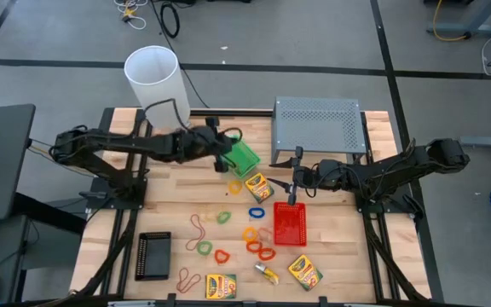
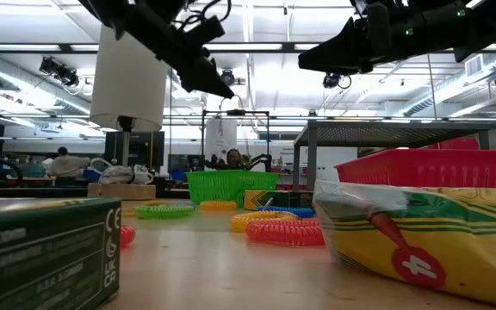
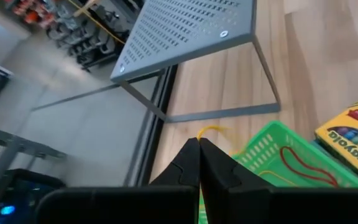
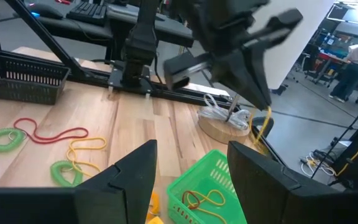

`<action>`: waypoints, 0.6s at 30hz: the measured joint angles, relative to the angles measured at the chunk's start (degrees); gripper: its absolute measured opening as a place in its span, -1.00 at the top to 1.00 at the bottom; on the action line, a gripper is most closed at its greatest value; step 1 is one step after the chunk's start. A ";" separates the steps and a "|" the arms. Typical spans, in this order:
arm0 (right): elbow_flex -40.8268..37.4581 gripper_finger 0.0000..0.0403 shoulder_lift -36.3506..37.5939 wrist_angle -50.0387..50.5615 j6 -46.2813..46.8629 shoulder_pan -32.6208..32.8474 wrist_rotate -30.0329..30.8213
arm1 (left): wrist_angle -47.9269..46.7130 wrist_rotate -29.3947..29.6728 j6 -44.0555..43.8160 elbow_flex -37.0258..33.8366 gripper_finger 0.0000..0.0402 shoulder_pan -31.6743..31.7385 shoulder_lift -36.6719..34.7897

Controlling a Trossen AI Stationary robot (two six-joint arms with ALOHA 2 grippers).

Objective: Pick & Place Office Desk Supplies
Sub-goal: Put the yellow rubber band into the green bin

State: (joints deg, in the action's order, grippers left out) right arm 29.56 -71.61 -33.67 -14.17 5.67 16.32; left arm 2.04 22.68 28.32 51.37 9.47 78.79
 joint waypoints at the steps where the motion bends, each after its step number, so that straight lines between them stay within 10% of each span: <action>1: 0.00 -0.02 0.00 0.00 -0.03 0.00 0.00 | 0.10 -1.44 -0.37 0.00 1.00 0.95 0.16; 18: 0.00 -0.02 0.00 0.22 -0.22 0.00 0.00 | -0.33 -13.46 -3.99 0.01 0.99 5.17 6.48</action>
State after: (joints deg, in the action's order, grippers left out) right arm 29.56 -71.61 -33.45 -14.39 5.67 16.32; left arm 1.71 9.22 24.34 51.37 14.63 85.27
